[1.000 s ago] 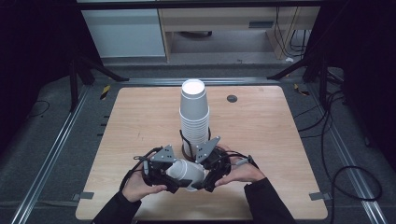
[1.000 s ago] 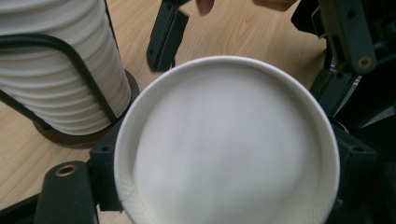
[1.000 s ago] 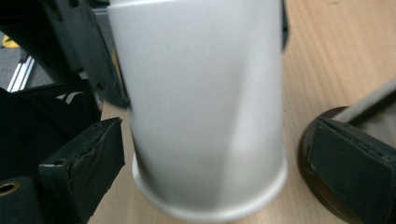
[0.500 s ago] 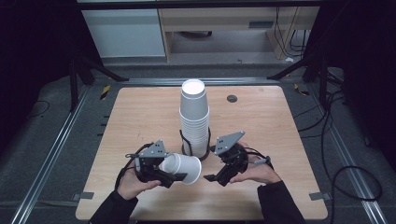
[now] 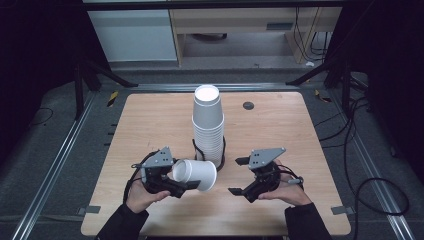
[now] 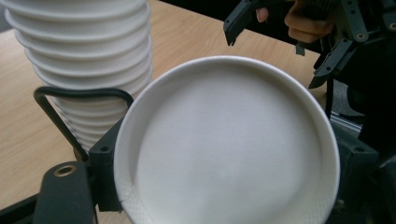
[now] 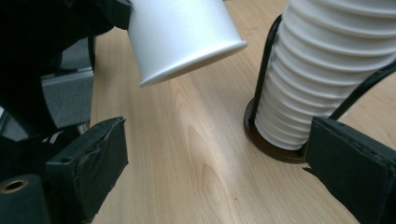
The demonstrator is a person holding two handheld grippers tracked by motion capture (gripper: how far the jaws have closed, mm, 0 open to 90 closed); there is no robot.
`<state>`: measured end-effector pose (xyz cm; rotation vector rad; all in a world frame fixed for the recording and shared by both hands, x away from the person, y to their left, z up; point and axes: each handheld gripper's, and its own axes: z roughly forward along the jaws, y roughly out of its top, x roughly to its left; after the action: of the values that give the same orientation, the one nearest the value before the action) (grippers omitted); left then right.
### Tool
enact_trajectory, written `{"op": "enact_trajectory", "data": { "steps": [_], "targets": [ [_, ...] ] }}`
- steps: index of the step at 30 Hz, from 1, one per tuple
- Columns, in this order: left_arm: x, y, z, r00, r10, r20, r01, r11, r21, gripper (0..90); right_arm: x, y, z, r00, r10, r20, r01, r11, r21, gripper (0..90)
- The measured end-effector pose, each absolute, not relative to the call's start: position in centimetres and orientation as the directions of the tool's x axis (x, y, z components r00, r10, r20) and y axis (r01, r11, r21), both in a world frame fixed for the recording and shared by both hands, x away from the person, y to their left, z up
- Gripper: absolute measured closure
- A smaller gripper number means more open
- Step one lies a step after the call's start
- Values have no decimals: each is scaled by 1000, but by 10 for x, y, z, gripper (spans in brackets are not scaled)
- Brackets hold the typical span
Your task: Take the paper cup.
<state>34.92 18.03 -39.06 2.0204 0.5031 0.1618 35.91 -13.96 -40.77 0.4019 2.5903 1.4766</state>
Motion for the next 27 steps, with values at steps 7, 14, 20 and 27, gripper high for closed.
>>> {"op": "enact_trajectory", "data": {
  "steps": [7, 14, 20, 27],
  "targets": [
    [353, 176, -384, 908, 406, -105, 267, -365, 892, 196, 359, -145, -413, -943, 330, 38, 191, 444, 875, 66],
    [355, 162, -384, 926, 360, -116, 244, -336, 910, 196, 359, -142, -416, -938, 336, 85, 229, 415, 880, 65],
    [355, 157, -385, 933, 340, -116, 232, -327, 916, 196, 357, -140, -417, -944, 307, 123, 241, 384, 891, 55],
    [355, 150, -390, 946, 299, -127, 229, -334, 914, 196, 358, -138, -421, -948, 281, 151, 254, 377, 891, 50]
  ]
}}
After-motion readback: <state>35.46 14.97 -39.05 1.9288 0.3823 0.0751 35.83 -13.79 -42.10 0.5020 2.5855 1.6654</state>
